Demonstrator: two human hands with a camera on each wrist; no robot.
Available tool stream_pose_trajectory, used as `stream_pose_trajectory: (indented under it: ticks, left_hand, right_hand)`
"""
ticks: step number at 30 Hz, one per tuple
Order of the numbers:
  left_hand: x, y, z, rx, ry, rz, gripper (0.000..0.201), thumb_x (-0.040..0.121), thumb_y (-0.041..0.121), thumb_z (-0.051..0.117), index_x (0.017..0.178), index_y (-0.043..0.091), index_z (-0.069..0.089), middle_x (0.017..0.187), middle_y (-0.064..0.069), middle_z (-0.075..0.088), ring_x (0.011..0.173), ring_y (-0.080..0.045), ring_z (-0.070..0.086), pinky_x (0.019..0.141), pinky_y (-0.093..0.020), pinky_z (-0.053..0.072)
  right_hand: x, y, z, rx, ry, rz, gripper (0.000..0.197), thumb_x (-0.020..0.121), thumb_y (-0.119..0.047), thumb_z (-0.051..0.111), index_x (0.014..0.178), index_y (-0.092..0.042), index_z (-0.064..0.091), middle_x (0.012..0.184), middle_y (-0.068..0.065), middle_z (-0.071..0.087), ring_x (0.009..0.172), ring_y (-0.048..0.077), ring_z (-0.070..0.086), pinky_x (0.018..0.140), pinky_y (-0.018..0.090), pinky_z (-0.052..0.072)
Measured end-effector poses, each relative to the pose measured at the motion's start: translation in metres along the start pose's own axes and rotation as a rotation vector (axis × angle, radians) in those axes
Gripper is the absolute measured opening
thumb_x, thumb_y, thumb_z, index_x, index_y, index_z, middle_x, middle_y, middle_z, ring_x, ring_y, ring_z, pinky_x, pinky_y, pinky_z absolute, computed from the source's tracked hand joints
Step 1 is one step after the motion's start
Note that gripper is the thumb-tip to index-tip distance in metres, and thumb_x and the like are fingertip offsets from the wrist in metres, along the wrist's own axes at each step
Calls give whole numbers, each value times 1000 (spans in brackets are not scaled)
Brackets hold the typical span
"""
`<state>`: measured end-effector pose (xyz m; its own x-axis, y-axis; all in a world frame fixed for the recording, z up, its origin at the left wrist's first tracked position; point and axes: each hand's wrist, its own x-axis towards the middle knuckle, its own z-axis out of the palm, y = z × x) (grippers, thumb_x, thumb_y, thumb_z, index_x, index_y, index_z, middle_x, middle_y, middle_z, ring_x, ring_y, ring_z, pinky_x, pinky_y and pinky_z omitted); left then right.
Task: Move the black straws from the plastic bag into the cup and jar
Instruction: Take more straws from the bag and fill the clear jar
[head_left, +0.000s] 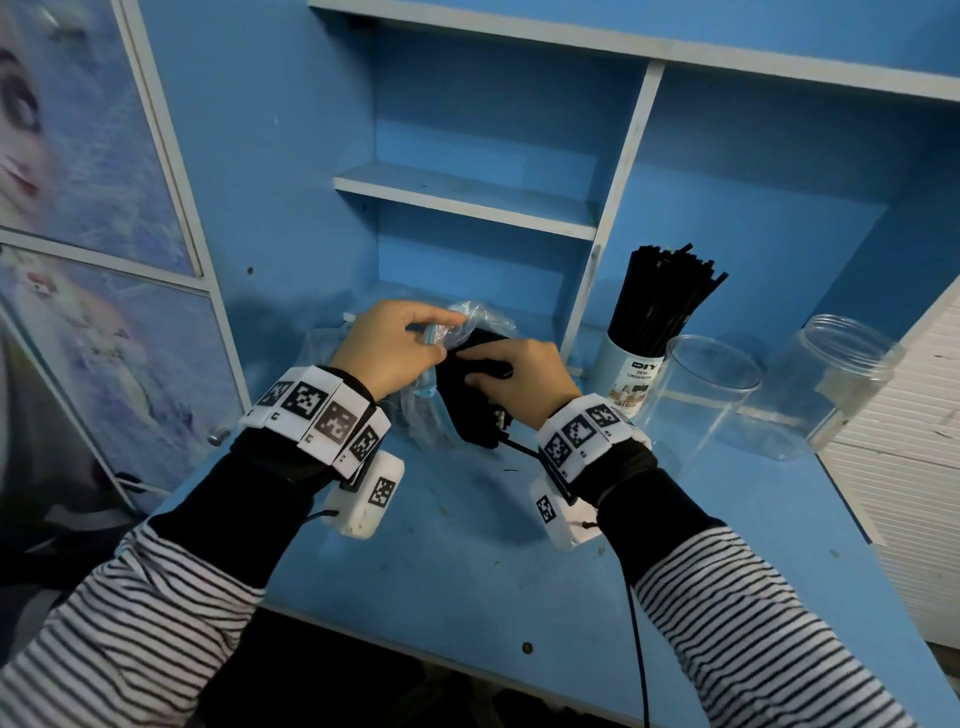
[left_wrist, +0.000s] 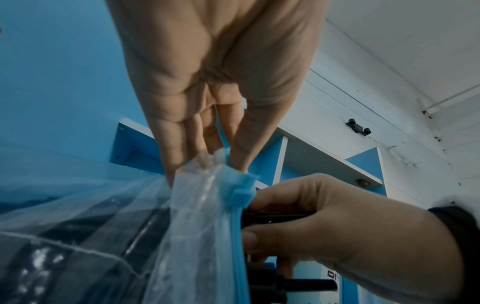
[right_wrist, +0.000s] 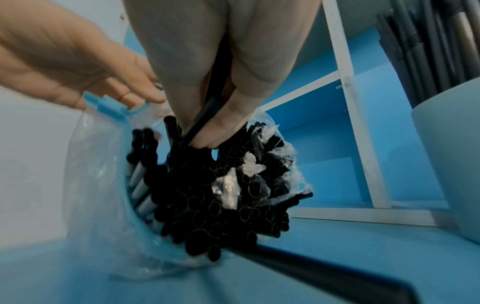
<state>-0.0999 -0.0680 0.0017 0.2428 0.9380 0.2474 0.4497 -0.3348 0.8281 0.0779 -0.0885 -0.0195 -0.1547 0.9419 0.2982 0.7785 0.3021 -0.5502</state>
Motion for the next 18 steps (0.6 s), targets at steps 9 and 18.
stream_pose_trajectory:
  ticks: [9,18]
  left_hand:
    - [6,1,-2,-37,85,29,43,84,1,66,109,35,70,123,8,65,106,-12,62,98,-36,51]
    - [5,3,-7,-30,79,26,43,84,-2,65,110,31,70,123,5,65,103,-13,63,90,-25,51]
  right_hand:
    - [4,-11,-17,13,39,-64,33,82,-24,74,114,-19,66,111,0,58,98,13,56,82,14,41]
    - [16,-18,15,-183,-173,-180,44,91,-22,61,134,-16,55,131,10,58,120,27,52,101,33,39]
